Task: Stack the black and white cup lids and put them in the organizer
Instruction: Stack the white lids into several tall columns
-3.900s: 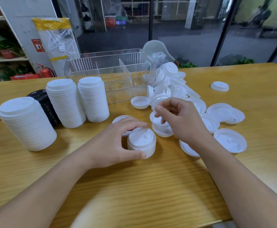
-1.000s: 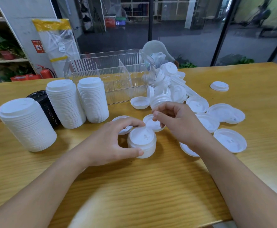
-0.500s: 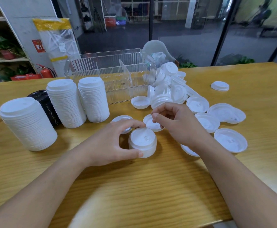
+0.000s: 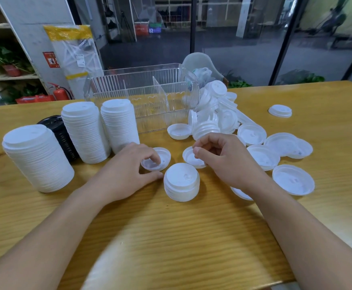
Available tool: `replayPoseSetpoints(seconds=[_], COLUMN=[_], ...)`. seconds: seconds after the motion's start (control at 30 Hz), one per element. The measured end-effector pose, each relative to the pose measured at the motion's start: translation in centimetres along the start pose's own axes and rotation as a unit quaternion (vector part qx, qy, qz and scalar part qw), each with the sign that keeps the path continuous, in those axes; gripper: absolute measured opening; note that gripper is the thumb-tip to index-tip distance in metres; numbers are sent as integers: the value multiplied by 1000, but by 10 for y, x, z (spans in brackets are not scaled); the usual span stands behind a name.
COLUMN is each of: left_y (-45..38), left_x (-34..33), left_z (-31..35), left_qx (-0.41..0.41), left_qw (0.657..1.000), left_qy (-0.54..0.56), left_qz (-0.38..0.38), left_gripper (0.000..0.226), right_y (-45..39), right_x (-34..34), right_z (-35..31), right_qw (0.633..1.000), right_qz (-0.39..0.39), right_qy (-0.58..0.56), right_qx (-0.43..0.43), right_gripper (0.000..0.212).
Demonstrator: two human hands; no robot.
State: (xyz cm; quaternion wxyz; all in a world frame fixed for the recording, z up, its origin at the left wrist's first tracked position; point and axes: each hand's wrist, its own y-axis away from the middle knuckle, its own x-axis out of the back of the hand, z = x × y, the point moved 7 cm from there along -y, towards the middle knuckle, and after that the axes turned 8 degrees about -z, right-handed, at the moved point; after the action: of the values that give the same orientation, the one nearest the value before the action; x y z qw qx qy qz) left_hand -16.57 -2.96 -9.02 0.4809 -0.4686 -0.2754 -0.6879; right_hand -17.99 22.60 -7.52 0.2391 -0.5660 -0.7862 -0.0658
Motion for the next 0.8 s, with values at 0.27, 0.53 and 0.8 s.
replayPoseSetpoints(seconds=[0.27, 0.53, 0.8], left_y=[1, 13, 19], left_x=[5, 30, 26], left_z=[10, 50, 66], left_qx=[-5, -88, -105], left_qw=[999, 978, 962], left_qy=[11, 39, 186], left_qz=[45, 183, 170], left_gripper=[9, 15, 35], right_y=[0, 8, 12], right_x=[-2, -17, -13], right_z=[0, -26, -35], right_qw=[1000, 982, 982], right_qz=[3, 0, 21], right_qy=[15, 120, 94], right_qx=[15, 148, 165], right_gripper=[4, 44, 9])
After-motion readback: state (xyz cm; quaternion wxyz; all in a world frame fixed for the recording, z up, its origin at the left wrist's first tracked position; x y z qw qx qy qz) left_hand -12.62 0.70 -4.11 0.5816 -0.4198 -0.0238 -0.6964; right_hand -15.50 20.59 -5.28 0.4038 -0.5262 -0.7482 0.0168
